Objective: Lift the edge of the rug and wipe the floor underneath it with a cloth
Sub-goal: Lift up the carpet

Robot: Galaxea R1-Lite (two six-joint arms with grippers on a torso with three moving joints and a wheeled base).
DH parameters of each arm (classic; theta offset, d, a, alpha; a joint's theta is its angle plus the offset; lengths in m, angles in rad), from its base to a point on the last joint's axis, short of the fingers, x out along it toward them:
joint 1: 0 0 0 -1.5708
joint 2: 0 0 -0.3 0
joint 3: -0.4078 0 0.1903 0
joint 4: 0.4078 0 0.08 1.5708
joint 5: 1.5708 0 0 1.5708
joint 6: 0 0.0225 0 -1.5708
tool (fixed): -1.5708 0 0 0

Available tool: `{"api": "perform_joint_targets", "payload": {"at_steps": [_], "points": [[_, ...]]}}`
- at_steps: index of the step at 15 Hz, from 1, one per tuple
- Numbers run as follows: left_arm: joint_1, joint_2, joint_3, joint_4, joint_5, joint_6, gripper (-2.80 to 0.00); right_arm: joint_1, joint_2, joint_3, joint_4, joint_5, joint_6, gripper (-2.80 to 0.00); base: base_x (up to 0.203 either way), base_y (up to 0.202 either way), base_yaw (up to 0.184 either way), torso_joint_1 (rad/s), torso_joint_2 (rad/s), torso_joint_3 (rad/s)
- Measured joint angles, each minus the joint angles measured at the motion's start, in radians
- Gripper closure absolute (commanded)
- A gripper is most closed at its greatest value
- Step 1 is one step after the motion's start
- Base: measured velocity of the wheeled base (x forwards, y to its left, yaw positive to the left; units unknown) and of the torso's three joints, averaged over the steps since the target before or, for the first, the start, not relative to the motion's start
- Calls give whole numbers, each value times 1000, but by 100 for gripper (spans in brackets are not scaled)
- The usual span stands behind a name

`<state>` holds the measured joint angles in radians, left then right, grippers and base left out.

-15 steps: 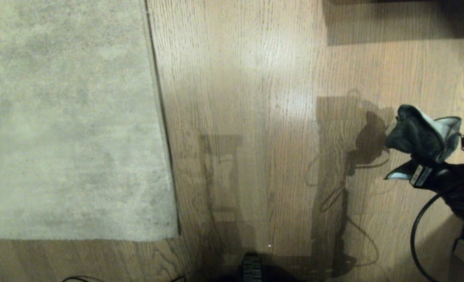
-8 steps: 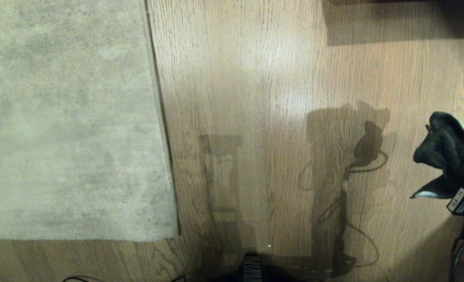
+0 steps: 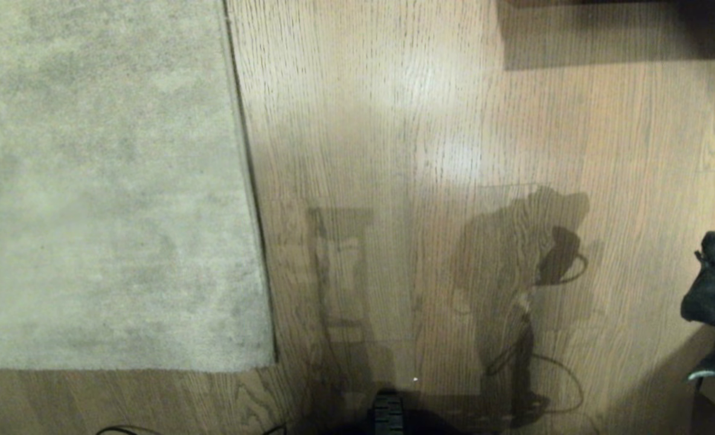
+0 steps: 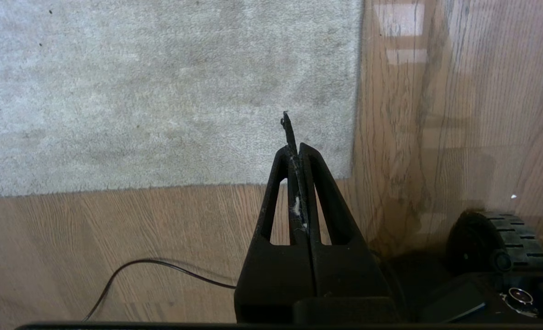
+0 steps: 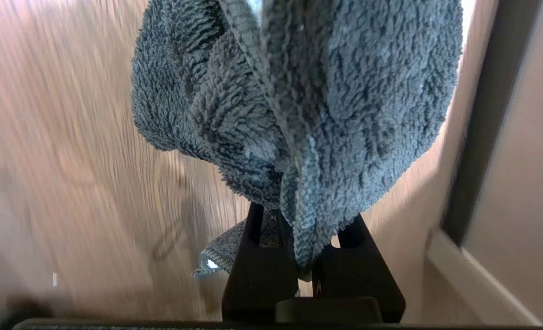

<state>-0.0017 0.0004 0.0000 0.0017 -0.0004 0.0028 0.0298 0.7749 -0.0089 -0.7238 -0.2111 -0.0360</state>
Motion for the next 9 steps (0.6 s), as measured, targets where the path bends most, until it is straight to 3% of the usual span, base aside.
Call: {"api": "perform_joint_targets", "payload": {"at_steps": [3,9], "points": [[0,0,0,0,1,0,0,0,-194,7,222,36,-4,0,0,0,0,0,0,0],[0,0,0,0,0,0,0,-6,-527,9,667,186,-31,0,0,0,0,0,0,0]]}}
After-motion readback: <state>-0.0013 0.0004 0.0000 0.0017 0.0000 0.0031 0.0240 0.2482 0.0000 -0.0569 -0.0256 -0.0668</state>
